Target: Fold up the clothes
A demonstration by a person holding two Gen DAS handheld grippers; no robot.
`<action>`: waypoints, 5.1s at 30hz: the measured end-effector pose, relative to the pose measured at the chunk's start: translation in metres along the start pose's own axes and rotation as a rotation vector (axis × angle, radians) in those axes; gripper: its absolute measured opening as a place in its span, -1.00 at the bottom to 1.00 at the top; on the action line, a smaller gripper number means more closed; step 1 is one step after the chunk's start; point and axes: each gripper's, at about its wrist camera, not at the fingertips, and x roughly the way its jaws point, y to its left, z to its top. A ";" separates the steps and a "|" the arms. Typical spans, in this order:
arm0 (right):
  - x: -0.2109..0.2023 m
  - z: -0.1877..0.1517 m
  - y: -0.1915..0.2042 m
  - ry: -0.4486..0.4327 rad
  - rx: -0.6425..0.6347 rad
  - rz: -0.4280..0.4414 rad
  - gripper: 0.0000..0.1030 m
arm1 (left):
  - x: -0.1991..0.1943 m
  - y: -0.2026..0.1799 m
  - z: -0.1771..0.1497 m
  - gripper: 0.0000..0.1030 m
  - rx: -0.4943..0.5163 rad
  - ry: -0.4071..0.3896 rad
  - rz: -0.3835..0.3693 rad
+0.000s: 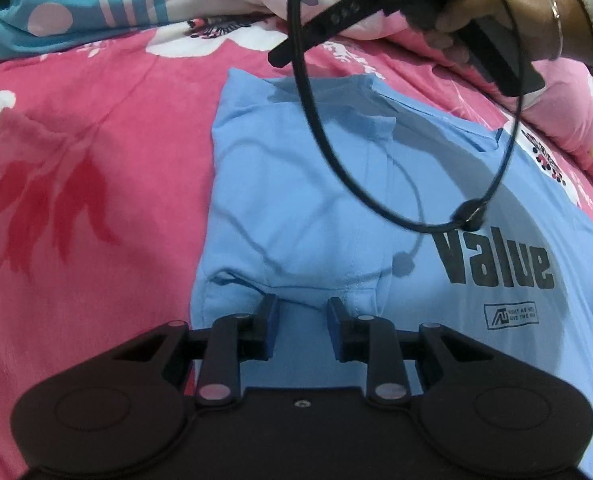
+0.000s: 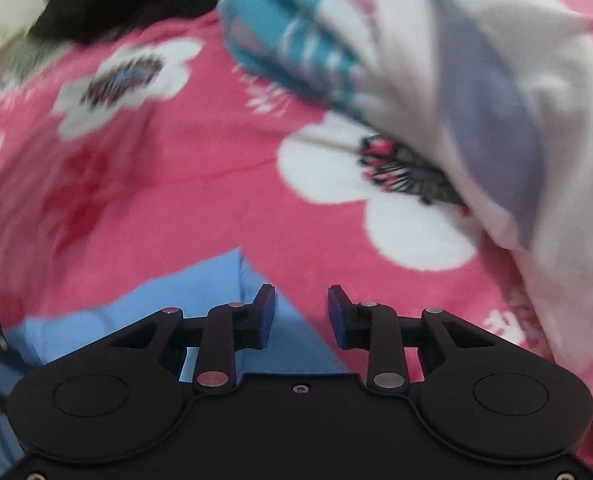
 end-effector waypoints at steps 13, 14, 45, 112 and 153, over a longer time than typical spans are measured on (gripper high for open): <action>0.023 -0.013 0.042 0.106 -0.208 0.059 -0.88 | 0.002 -0.004 -0.002 -0.52 0.040 -0.010 0.015; 0.023 -0.012 0.042 0.102 -0.225 0.037 -0.88 | 0.002 -0.004 -0.002 -0.52 0.039 -0.010 0.015; 0.011 -0.039 0.055 0.159 -0.463 -0.158 -0.62 | 0.003 -0.005 -0.006 -0.52 0.075 -0.019 0.028; -0.059 -0.111 0.092 0.055 -0.083 -0.105 -0.62 | -0.019 -0.050 0.011 -0.90 0.071 -0.060 0.121; -0.042 -0.105 0.045 -0.011 0.146 -0.187 -0.87 | -0.008 -0.037 -0.004 -0.87 0.005 -0.038 0.022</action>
